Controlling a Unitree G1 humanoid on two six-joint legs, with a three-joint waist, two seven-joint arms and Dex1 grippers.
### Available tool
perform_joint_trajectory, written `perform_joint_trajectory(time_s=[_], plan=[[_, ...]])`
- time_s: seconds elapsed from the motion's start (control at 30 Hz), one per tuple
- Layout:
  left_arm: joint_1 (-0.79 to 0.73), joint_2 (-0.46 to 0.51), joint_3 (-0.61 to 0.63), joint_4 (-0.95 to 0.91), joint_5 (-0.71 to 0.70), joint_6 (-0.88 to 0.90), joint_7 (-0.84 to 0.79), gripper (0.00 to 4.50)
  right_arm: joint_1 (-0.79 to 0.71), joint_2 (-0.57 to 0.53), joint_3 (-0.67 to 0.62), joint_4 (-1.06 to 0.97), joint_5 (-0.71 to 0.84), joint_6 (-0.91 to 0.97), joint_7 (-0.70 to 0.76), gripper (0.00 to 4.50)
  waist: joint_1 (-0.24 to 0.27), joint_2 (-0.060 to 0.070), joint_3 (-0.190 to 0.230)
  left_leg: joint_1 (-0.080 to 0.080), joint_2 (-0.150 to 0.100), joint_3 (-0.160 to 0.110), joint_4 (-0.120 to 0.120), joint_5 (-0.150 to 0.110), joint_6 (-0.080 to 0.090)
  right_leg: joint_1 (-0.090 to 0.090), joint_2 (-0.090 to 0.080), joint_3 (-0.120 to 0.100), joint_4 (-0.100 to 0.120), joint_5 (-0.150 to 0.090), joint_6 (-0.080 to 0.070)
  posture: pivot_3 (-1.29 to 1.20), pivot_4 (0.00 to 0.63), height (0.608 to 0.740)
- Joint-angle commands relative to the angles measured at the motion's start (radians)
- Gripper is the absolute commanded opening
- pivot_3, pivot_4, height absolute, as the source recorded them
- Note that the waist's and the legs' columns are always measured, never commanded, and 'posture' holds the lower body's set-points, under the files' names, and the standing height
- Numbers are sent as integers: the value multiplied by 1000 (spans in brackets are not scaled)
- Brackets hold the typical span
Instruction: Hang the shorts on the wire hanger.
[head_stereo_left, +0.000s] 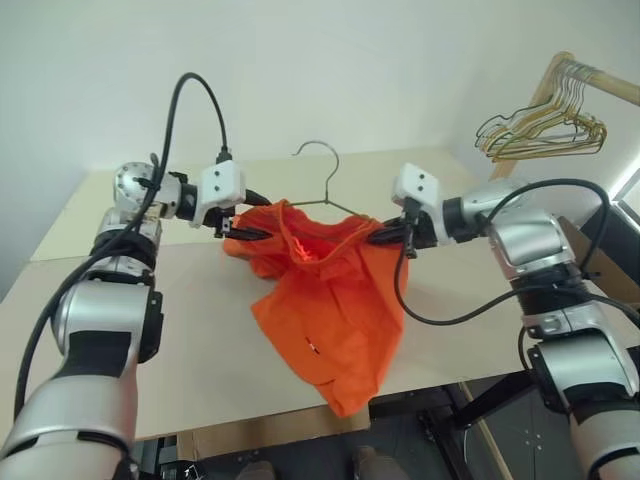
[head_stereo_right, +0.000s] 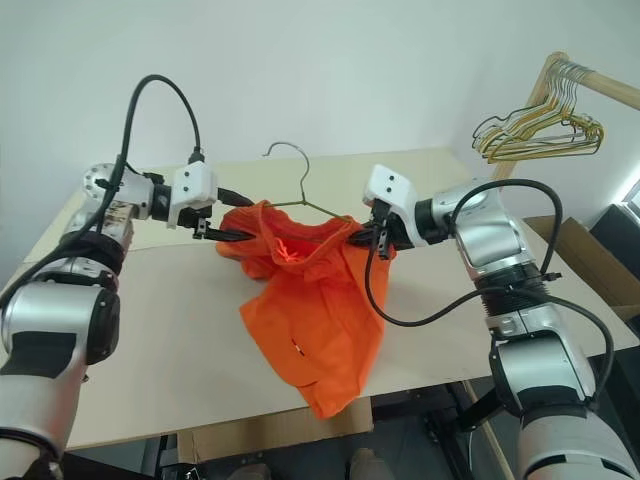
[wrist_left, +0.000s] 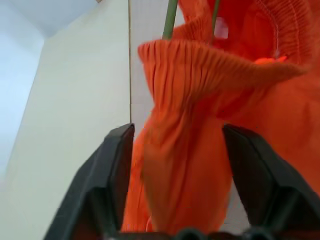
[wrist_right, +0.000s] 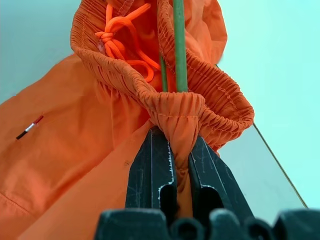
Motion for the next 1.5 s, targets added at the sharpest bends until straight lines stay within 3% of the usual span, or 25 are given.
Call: perform_joint_trajectory(time_s=[0.03, 0.17, 0.27, 0.47, 0.63, 0.77, 0.87, 1.13, 1.5], plan=[[-15, 22, 1, 4, 20, 0, 78, 4411, 2, -32, -62, -55, 43, 26, 1, 0, 0, 0, 0, 0, 0, 0, 0, 0, 0, 0, 0, 0, 0, 0, 0, -49, 0, 740], [-35, 36, 16, 15, 22, 22, 138, 4463, 11, -71, -65, -85, 54, 114, 1, 0, 0, 0, 0, 0, 0, 0, 0, 0, 0, 0, 0, 0, 0, 0, 0, -67, 0, 740], [-46, 50, 43, 14, -5, 39, 135, 4463, -48, -149, -77, -64, 71, 298, 18, 0, 0, 0, 0, 0, 0, 0, 0, 0, 0, 0, 0, 0, 0, 0, 0, -76, 0, 740], [-15, 46, 58, 1, -17, 45, 115, 4463, -32, -256, -99, -98, 91, 366, 14, 0, -2, 0, 0, -6, 0, 1, 0, 0, 0, -7, -1, 0, 0, 0, 0, -99, 0, 740], [-3, 16, 122, -23, -96, 68, 70, 4463, -6, -283, -126, -140, 111, 441, -36, 0, -15, 0, 0, -6, 0, 2, 0, 0, 0, -9, -1, 1, 2, 0, 0, -115, 0, 740], [12, -35, 220, -122, -248, 137, 4, 4463, 14, -281, -199, -192, 132, 593, -156, 0, -26, 0, 0, -7, 0, 2, 0, 0, 0, -9, -1, 1, 2, 0, 0, -128, 0, 740], [72, -76, 274, -306, -385, 264, -48, 4463, 49, -288, -279, -230, 156, 683, -236, 0, -30, 0, 0, -7, -1, 2, 0, 0, 0, -9, -2, 1, 1, 0, 0, -136, 0, 740], [329, -123, 275, -818, -546, 535, 59, 4463, 136, -280, -501, -317, 131, 940, -512, 0, -54, 2, -1, -6, -1, 1, 0, 0, 0, -9, -3, 3, 2, 1, 1, -184, 0, 740], [442, -167, 310, -1031, -730, 760, 198, 4463, 206, -206, -630, -370, -11, 998, -890, 0, -115, 5, -3, -1, -1, -2, 1, 0, 0, -3, -3, 6, 1, 2, 3, -215, 0, 740]])
